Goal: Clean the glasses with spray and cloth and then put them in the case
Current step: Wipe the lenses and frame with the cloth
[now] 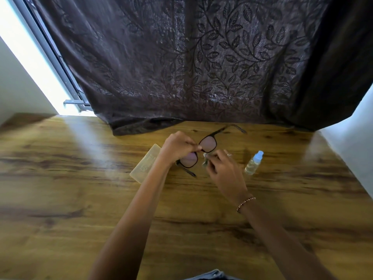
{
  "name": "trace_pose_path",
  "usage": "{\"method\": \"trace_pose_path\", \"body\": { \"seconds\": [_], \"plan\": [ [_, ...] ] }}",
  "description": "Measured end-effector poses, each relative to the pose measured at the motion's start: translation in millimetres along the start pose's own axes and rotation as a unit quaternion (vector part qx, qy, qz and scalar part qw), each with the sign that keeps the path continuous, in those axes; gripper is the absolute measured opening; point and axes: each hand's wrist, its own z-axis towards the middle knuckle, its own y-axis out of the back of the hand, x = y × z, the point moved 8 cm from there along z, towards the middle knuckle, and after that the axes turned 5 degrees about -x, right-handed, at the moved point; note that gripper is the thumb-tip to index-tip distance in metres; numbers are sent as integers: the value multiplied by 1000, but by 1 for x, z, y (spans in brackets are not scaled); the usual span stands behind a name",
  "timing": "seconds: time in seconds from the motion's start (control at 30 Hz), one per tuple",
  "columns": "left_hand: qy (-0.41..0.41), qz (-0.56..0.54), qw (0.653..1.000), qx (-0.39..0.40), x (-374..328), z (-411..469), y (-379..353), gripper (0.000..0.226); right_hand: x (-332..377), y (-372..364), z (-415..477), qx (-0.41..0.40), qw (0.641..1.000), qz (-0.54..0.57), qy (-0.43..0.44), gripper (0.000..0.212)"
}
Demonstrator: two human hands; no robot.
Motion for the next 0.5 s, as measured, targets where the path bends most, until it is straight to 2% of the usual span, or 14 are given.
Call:
{"method": "trace_pose_path", "body": {
  "seconds": [0.1, 0.23, 0.4, 0.5],
  "plan": [
    [2, 36, 999, -14, -5, 5, 5, 20, -6, 12, 2, -65, 995, 58, -54, 13],
    [13, 60, 998, 10, 2, 8, 0, 21, -8, 36, 6, -147, 984, 80, -58, 13],
    [-4, 50, 998, 42, -2, 2, -17, 14, 2, 25, 16, -103, 993, 63, -6, 17],
    [-12, 35, 999, 37, -3, -1, -16, 15, -3, 24, 20, -106, 994, 34, -22, 15]
  ]
}}
